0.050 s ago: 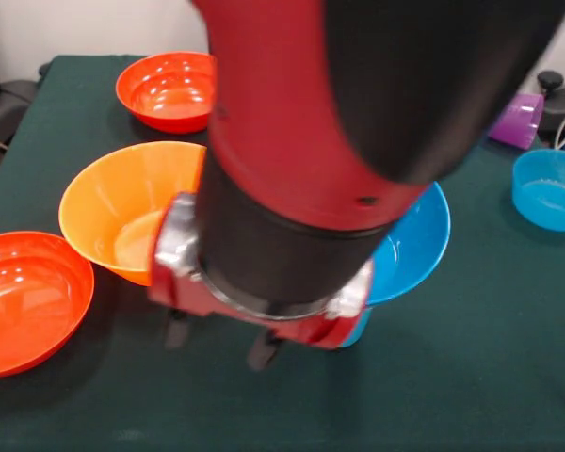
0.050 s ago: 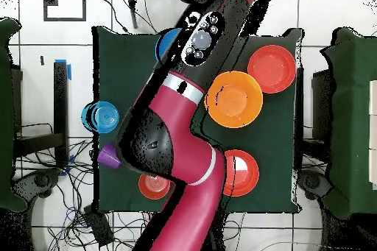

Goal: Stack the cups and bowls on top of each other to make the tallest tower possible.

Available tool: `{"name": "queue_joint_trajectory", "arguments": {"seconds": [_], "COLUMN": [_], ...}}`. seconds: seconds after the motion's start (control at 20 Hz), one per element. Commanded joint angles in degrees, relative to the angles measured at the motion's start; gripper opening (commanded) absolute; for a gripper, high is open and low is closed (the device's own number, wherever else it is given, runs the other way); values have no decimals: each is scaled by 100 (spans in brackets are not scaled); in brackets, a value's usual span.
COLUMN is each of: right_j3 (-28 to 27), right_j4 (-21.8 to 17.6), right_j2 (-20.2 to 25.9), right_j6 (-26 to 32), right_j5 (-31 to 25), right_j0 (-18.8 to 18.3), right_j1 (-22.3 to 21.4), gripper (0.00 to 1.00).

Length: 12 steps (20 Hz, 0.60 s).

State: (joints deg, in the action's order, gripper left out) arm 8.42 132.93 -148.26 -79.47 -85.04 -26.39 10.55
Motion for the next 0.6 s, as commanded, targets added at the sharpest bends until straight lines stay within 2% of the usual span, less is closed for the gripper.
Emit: {"name": "queue_joint_trajectory", "arguments": {"seconds": [0.05, 0.35, 0.45, 0.6], "right_j3": [-256, -226, -219, -183], "right_j4": [382, 424, 332, -86], "right_j2": [-1059, -1143, -1092, -931], "right_j6": [1991, 2331, 2494, 2568], "right_j5": [449, 741, 904, 893], "right_j0": [-104, -198, -226, -239], "right_j1": [-155, -181, -151, -97], "gripper": [100, 100, 100, 100]}}
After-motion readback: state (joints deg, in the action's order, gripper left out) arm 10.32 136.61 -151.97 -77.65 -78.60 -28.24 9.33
